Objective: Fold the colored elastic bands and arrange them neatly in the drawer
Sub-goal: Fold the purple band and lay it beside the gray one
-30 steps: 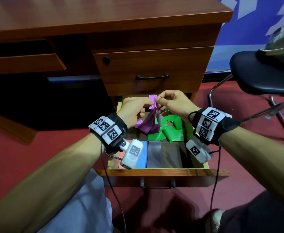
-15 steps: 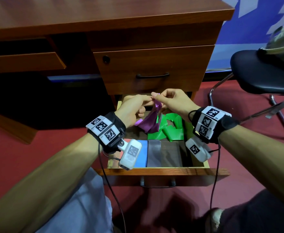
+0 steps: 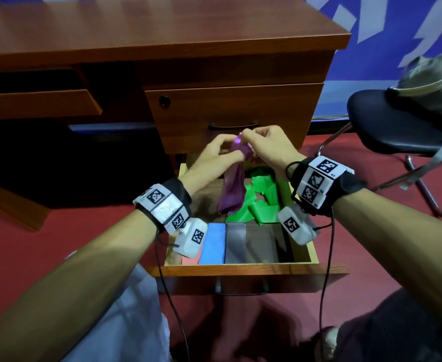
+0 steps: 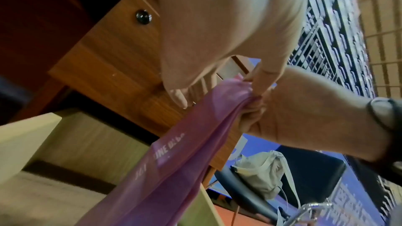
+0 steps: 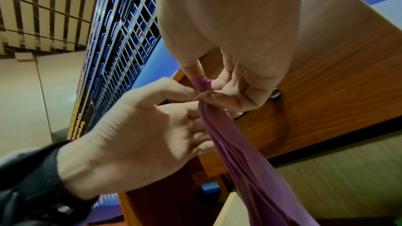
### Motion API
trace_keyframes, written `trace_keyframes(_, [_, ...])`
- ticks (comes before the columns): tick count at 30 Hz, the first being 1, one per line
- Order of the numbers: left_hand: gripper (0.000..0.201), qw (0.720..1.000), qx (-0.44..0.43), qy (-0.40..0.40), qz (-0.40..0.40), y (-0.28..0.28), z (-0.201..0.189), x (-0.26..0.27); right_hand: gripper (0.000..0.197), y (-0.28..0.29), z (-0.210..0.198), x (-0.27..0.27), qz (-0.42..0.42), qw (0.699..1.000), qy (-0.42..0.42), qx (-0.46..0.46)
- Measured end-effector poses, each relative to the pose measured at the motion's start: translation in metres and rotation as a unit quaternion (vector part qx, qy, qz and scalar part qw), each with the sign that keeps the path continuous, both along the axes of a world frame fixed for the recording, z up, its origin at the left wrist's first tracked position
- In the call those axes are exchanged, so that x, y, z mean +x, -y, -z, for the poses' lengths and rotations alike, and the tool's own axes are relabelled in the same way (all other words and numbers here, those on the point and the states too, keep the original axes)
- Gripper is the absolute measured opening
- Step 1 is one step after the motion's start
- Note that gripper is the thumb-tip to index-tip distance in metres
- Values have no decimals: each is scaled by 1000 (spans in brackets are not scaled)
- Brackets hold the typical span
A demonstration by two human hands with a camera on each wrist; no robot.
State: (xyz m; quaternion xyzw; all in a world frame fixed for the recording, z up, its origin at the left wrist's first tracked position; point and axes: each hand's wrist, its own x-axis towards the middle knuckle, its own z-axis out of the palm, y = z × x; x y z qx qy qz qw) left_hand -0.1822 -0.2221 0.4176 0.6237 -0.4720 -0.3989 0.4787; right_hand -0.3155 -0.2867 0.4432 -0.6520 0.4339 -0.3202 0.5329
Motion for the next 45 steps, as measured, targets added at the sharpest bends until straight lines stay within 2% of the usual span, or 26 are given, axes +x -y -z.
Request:
trace_keyframes(3, [34,995,-30,-49,79,-1,-5,5,24,-10,-21,0,14,999,17,-24])
trace_keyframes(5, [35,991,-58,-65,103,-3,-9,12,25,-18,-40,-3,21,998,49,-21])
trace_keyframes(9, [43,986,-137,44,87,-11,-6,3,22,-32,-80,-13,52,978,189,67])
trace_keyframes(13, [36,988,-138,11,74,-13,-7,-10,18,-44,-102,-27,74,956,258,122])
trace_keyframes(17, [36,991,-91,6,100,-8,5,-20,15,-39,-87,-32,57,934,319,153])
trace_keyframes(21, [54,996,-50,25,75,3,21,-35,16,-23,-61,-35,41,908,367,196])
trace_keyframes(24, [56,997,-34,63,34,12,32,-39,17,-14,-55,-33,32,900,374,221])
trace_keyframes(26, [47,996,-35,80,11,17,41,-40,17,-12,-50,-32,36,887,390,246])
trace_keyframes(28, [27,995,-16,99,9,22,50,-38,16,-10,-42,-30,45,874,411,254])
trace_keyframes(33, [37,986,39,154,52,19,59,-32,22,-7,-41,-39,65,810,515,273])
trace_keyframes(36, [29,974,72,200,77,12,62,-29,32,-9,-45,-51,55,780,550,293])
trace_keyframes(40, [24,960,107,247,73,6,59,-17,45,-13,-46,-60,53,769,563,298])
trace_keyframes(44, [53,954,102,270,81,-1,50,1,43,-15,-50,-66,41,777,556,294])
trace_keyframes(45, [52,957,98,260,85,-4,46,5,41,-14,-50,-69,44,775,558,293])
